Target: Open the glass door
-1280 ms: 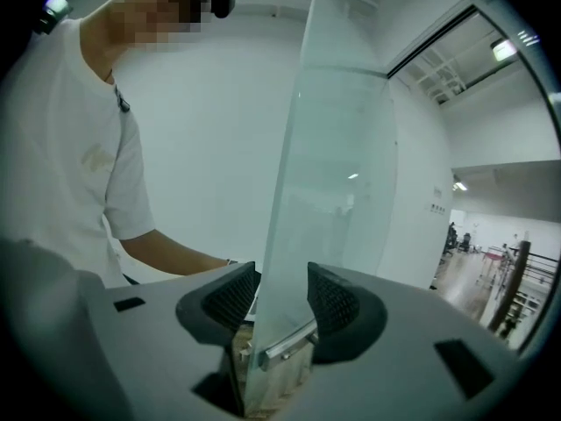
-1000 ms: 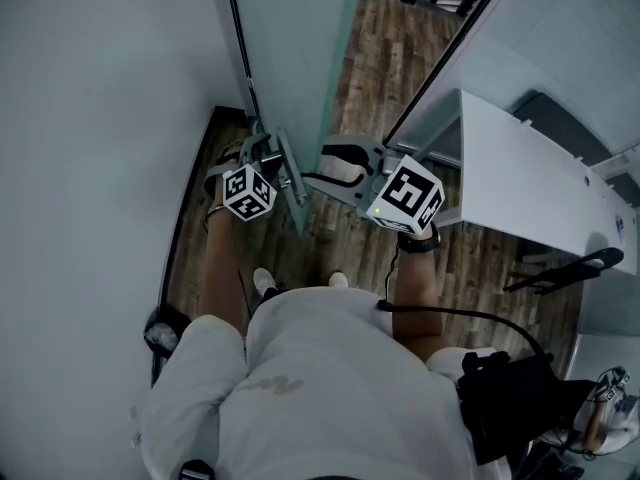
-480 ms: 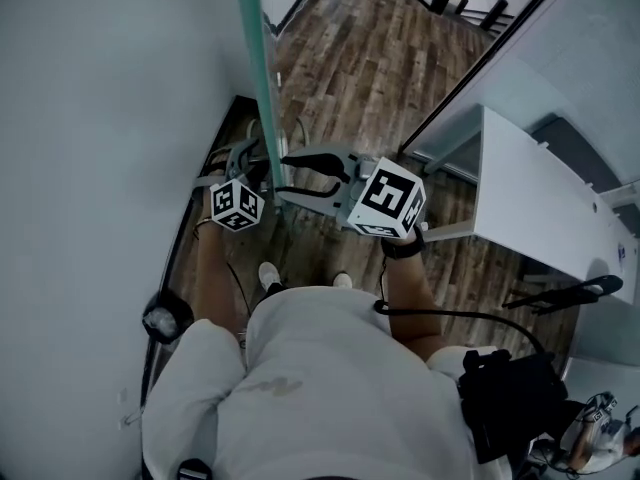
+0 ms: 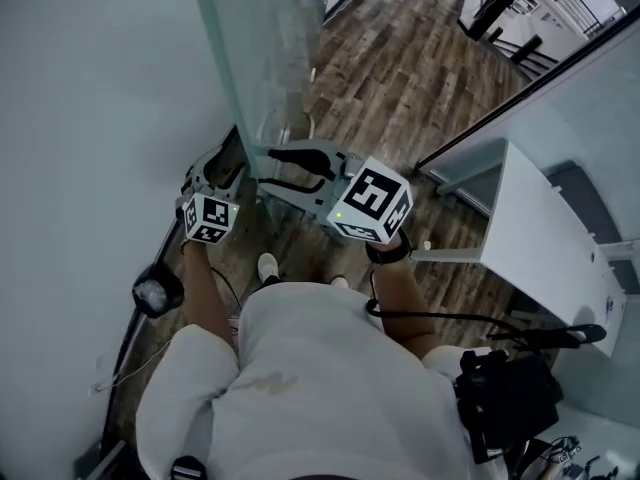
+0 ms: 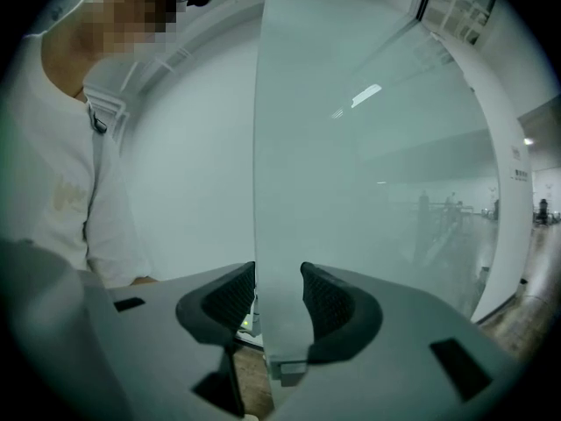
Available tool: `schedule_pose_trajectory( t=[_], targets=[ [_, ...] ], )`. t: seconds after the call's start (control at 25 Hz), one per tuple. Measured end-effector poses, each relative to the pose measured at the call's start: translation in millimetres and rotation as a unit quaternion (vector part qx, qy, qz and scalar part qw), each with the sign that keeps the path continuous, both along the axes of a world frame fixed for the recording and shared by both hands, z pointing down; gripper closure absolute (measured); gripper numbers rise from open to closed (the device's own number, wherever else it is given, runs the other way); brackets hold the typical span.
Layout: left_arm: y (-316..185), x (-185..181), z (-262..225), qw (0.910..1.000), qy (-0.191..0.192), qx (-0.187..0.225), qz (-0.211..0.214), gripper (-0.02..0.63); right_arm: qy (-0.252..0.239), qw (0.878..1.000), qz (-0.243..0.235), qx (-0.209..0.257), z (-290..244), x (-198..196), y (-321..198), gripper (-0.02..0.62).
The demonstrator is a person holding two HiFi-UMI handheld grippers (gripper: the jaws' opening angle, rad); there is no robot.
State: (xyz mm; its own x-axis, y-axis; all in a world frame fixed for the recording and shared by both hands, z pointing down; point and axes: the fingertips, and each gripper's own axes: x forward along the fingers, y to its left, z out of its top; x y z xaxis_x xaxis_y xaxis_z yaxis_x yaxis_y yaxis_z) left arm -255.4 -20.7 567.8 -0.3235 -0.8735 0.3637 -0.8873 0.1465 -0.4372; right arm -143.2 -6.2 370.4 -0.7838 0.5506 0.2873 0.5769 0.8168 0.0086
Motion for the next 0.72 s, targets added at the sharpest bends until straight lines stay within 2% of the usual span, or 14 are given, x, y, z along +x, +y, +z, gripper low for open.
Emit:
schedule_pose_trajectory(
  t=[0.12, 0.24, 0.44, 0.72],
  targets=[
    [27.3, -8.8, -16.3, 0.9973, 0.039, 0.048, -0.04, 0.379, -0.003, 1.0, -0.014, -0.002, 2.1, -16.5, 10.3, 0.422],
    [56.2, -17.2, -36.0, 0.9926, 0.068, 0.084, -0.056, 0.385, -0.006, 1.0, -0.023, -0.009, 2.1, -37.4, 26.8, 0.422],
    [102.5, -40.1, -56.5, 0.9832, 0.093, 0.13, -0.089, 0.408, -0.019, 1.0, -0.019, -0.003, 1.3, -77.7, 54.8, 0.422],
    [145.9, -68.8, -79.0, 0.9669, 0.114, 0.191, -0.125, 0.483, -0.049, 0.998, 0.026, 0.008, 3.3, -131.3, 80.2, 0.422]
  ],
)
